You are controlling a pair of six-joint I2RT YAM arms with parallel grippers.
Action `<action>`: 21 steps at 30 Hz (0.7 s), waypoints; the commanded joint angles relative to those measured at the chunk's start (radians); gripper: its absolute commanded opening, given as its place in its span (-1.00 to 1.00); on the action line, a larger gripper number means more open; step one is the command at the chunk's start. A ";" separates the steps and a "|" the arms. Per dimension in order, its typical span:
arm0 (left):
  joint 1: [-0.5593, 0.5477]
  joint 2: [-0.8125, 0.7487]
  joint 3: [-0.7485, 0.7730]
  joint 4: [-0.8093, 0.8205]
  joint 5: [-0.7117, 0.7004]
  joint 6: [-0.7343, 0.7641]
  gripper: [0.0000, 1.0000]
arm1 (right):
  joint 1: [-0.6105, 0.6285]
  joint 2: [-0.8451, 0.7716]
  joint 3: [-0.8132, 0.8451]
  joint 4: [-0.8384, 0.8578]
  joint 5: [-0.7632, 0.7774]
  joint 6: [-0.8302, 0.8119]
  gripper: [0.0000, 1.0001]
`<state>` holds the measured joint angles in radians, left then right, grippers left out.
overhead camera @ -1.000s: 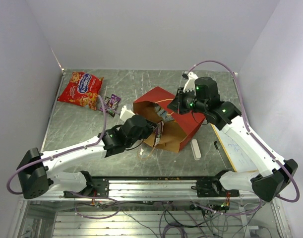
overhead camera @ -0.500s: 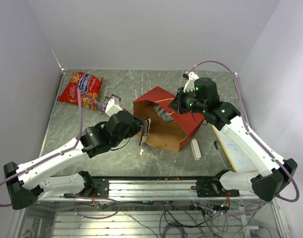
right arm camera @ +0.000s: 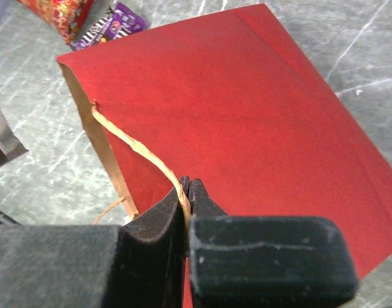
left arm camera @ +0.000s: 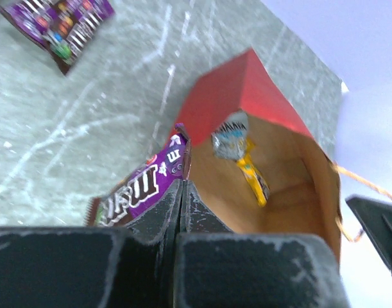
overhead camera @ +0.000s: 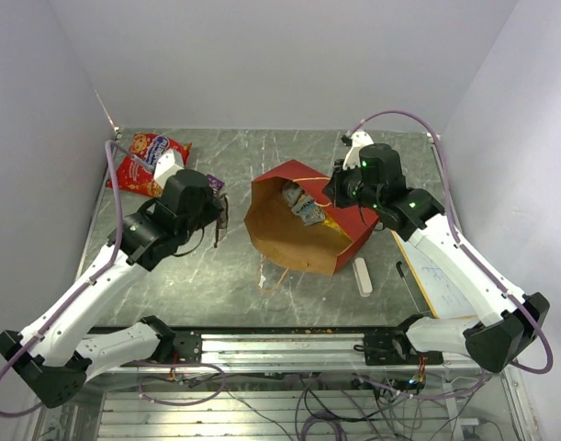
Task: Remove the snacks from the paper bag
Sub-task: Place the snack at the center of the board.
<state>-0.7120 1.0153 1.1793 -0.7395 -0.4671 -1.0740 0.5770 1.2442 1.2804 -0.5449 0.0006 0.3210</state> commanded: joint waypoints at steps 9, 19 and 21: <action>0.416 0.222 0.050 0.154 0.233 0.296 -0.86 | -0.016 0.060 -0.030 -0.008 -0.015 -0.152 -1.00; 0.552 0.471 0.139 0.258 0.219 0.406 -0.86 | -0.020 0.049 -0.102 0.055 -0.101 -0.149 -1.00; 0.556 0.509 0.159 0.273 0.201 0.429 -0.86 | -0.021 0.038 -0.105 0.047 -0.103 -0.160 -1.00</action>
<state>-0.1757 1.4780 1.2579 -0.5518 -0.2668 -0.7197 0.5636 1.3041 1.1851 -0.5213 -0.0795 0.1848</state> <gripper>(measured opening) 0.074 0.004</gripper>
